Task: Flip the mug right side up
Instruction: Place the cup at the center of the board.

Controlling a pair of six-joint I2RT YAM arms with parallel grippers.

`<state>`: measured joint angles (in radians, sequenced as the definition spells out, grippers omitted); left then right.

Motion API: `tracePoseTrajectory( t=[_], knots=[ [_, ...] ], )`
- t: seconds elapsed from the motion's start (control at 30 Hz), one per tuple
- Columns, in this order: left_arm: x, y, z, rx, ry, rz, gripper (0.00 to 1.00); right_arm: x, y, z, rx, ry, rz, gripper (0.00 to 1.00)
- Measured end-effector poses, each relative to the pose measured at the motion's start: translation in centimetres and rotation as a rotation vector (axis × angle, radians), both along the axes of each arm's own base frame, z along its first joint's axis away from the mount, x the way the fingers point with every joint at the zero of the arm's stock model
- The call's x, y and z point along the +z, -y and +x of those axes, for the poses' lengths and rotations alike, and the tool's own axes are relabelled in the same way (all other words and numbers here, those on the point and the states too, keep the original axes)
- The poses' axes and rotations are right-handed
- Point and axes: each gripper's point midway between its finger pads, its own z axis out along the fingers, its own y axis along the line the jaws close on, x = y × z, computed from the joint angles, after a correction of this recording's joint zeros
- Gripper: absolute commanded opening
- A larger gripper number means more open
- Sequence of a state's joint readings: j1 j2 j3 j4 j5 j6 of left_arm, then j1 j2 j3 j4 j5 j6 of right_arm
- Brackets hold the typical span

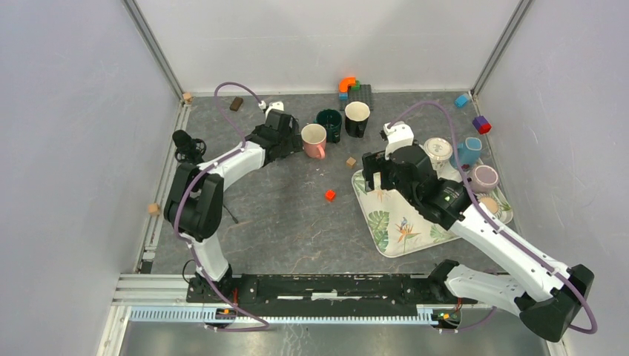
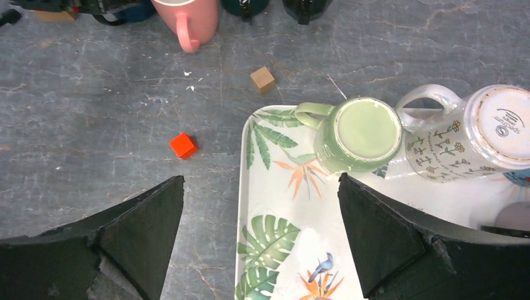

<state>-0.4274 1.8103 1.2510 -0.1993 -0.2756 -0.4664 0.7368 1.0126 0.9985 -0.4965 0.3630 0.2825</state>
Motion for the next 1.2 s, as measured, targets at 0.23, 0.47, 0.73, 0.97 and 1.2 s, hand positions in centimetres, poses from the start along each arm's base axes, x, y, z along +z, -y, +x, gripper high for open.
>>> tracePoseTrajectory(
  t=[0.23, 0.47, 0.73, 0.97, 1.2],
  knots=[
    [4.4, 0.3, -1.6, -0.042, 0.034, -0.055, 1.0, -0.4, 1.5, 0.2, -0.069, 0.002, -0.048, 0.98],
    [10.7, 0.9, -5.4, -0.127, 0.128, -0.159, 1.0, -1.5, 3.7, -0.1, -0.173, -0.027, -0.097, 0.98],
    [11.5, 6.9, -11.5, -0.374, 0.074, -0.237, 1.0, -4.1, 7.1, -1.8, -0.396, -0.106, -0.088, 0.98],
    [10.8, 13.1, -18.2, -0.64, -0.014, -0.267, 1.0, -5.8, 10.9, -3.9, -0.629, -0.143, -0.069, 0.98],
    [10.5, 14.0, -20.2, -0.714, -0.061, -0.281, 1.0, -7.5, 17.2, -5.7, -0.893, -0.156, -0.071, 0.98]
  ],
)
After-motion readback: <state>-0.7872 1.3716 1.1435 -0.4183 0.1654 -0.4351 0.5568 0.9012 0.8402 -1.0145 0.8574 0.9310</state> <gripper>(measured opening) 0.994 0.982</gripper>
